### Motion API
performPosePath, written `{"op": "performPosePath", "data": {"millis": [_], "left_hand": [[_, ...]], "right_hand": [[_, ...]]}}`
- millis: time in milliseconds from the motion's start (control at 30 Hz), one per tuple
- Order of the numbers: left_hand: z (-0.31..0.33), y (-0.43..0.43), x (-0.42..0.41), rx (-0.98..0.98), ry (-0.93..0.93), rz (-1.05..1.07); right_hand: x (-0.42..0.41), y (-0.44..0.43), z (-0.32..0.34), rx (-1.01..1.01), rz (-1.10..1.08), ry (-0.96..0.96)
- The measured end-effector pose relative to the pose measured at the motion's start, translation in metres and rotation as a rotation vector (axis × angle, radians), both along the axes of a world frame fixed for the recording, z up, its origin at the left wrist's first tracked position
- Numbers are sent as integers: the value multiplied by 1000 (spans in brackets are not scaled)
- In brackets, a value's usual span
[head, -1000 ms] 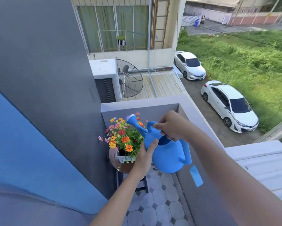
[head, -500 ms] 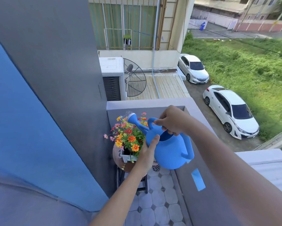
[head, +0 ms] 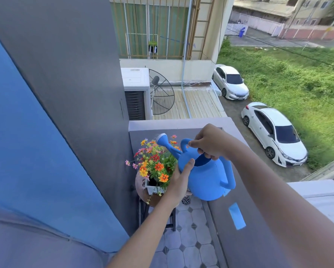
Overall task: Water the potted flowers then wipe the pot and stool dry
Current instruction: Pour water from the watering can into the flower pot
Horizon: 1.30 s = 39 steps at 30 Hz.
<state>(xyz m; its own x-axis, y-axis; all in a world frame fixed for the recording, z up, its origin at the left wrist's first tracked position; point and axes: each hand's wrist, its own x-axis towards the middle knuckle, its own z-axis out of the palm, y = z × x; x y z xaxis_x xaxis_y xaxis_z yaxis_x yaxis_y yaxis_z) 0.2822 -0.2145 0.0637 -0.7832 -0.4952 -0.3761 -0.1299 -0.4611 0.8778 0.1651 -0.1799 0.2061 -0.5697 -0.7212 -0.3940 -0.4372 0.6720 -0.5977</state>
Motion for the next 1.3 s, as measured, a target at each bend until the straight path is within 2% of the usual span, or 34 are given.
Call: {"op": "performPosePath", "data": {"millis": [400, 633, 1300], "left_hand": [[2, 22, -27, 9, -22, -118], [-8, 31, -16, 22, -24, -167], [-15, 8, 56, -17, 44, 27]], "right_hand": [[-28, 28, -8, 51, -133, 68], [-16, 42, -17, 64, -166, 46], [55, 10, -9, -12, 7, -40]]}}
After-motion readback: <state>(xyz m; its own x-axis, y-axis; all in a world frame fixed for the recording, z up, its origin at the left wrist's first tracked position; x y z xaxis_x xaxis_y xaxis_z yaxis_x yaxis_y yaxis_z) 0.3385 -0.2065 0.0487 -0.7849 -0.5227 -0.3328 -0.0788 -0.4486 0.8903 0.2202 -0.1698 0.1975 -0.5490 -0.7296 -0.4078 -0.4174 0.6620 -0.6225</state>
